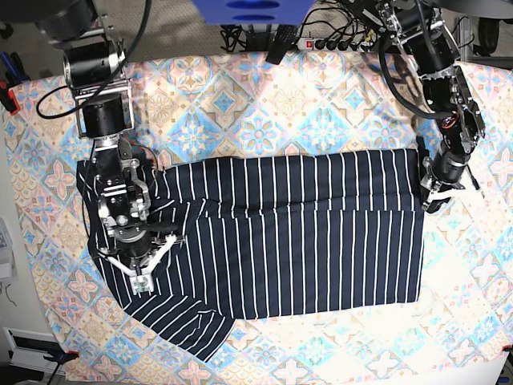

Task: Fold the T-shirt properly
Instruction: 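Grasp the shirt side with the right gripper and fold it over the body, then grasp the shirt's long edge with both grippers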

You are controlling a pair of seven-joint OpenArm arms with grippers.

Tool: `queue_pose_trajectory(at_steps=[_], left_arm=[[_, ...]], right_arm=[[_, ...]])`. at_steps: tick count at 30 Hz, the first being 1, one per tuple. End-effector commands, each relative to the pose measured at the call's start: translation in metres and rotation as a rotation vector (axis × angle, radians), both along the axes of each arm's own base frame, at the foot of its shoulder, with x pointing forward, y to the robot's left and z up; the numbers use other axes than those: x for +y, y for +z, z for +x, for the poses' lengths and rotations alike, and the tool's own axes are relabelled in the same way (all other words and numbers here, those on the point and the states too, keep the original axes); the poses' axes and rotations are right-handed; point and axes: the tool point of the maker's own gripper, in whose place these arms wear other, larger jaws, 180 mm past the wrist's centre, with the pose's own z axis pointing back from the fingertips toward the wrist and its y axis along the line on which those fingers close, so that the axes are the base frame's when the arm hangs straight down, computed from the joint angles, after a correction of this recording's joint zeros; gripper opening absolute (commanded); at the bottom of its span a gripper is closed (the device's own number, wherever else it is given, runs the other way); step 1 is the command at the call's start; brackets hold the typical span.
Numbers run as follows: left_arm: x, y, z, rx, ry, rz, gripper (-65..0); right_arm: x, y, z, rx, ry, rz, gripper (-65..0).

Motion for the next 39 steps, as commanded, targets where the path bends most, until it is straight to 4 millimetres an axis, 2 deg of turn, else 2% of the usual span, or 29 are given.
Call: queue_pose_trajectory(at_steps=[1,4,8,10,13,15,17,22,25,31,36,39], left_arm=[[0.009,0.017,0.010,-0.053,0.009,0.026,-65.0],[0.004,0.014,0.009,-0.050,0.009,0.013,-65.0],[0.003,0.010,0.005,-0.037,0.006,0.008,-63.4],[0.003,0.006,0.000,-0.021,0.006,0.011,-58.0],[0.006,-0.001,-0.007,0.005,0.024,0.006,-45.9],[0.008,-0.004,-0.010,0.023,0.040,0.000,-41.9],[0.005,-0.009,-0.016,0.044,0.032,-0.007,-41.4],[0.001,-0.020,-0.030,0.089,0.011,-0.027,-41.2],[0.000,-0.014,-0.040,0.093,-0.006,-0.006,-41.0],[-0.014,0.013,-0.058,0.069,-0.082,0.065,-40.7],[-0.028,0.006,-0.071,0.080,-0.076,0.027,-40.7],[-0.037,0.003,-0.078,0.053,-0.060,-0.071,-40.6]], right_arm=[[0.000,0.018,0.012,-0.062,0.015,-0.013,-65.0],[0.006,0.008,0.009,-0.045,0.039,-0.024,-64.9],[0.003,0.005,0.007,-0.039,0.031,-0.027,-58.2],[0.002,0.002,0.004,-0.034,0.035,-0.047,-54.0],[0.003,0.000,-0.006,-0.038,0.059,-0.105,-47.0],[0.005,0.001,-0.011,-0.047,0.076,-0.138,-43.1],[0.007,0.003,-0.016,-0.057,0.089,-0.162,-39.1],[0.009,-0.003,-0.043,-0.056,0.120,-0.221,-31.0],[-0.010,-0.001,-0.062,-0.061,0.065,-0.223,-30.4],[-0.040,0.005,-0.092,-0.071,-0.019,-0.216,-30.4],[-0.044,-0.012,-0.115,-0.022,-0.024,-0.218,-30.4],[-0.045,-0.019,-0.124,-0.002,-0.024,-0.218,-30.4]])
